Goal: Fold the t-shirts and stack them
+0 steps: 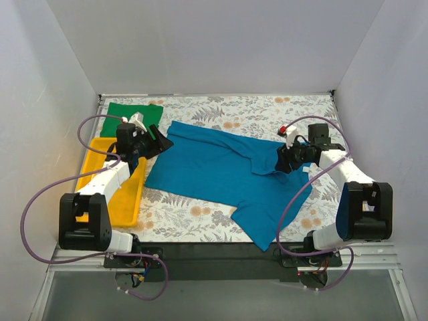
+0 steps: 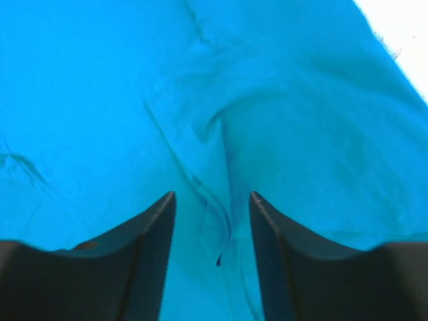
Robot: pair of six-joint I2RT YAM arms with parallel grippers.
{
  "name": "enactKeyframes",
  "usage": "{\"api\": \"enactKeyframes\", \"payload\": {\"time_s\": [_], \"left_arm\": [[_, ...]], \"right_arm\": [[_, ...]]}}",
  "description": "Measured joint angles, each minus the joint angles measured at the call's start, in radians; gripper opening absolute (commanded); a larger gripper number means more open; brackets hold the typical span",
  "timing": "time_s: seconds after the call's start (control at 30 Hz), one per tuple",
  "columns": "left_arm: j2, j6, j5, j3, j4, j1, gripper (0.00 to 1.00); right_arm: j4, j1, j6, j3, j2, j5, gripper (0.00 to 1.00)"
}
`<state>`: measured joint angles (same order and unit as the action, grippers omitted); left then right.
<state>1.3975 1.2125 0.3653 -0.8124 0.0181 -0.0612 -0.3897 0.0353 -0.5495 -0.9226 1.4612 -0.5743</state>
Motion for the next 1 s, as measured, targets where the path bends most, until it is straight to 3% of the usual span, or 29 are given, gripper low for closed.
{"api": "enactKeyframes", "payload": {"time_s": [0.43,0.63,0.73,0.93,1.0], "left_arm": [[-0.126,-0.062,0.002,0.075,0.036,0.0,0.59],[-0.158,-0.072,0.002,0.11,0.042,0.0,0.59],[-0.164,-0.076,0.002,0.118,0.044,0.0,0.59],[-0.167,-0.081,0.002,0.118,0.046,0.0,0.59],[-0.167,-0.082,0.002,0.118,0.046,0.0,0.59]], "right_arm": [[-0.074,0.0,-0.083,0.024,-0.004,0.114,0.58],[-0.083,0.0,-0.088,0.037,0.029,0.146,0.49],[-0.083,0.004,-0.088,0.037,0.042,0.154,0.37],[-0.083,0.017,-0.089,0.037,0.046,0.156,0.01],[-0.083,0.022,-0.091,0.038,0.046,0.156,0.01]]}}
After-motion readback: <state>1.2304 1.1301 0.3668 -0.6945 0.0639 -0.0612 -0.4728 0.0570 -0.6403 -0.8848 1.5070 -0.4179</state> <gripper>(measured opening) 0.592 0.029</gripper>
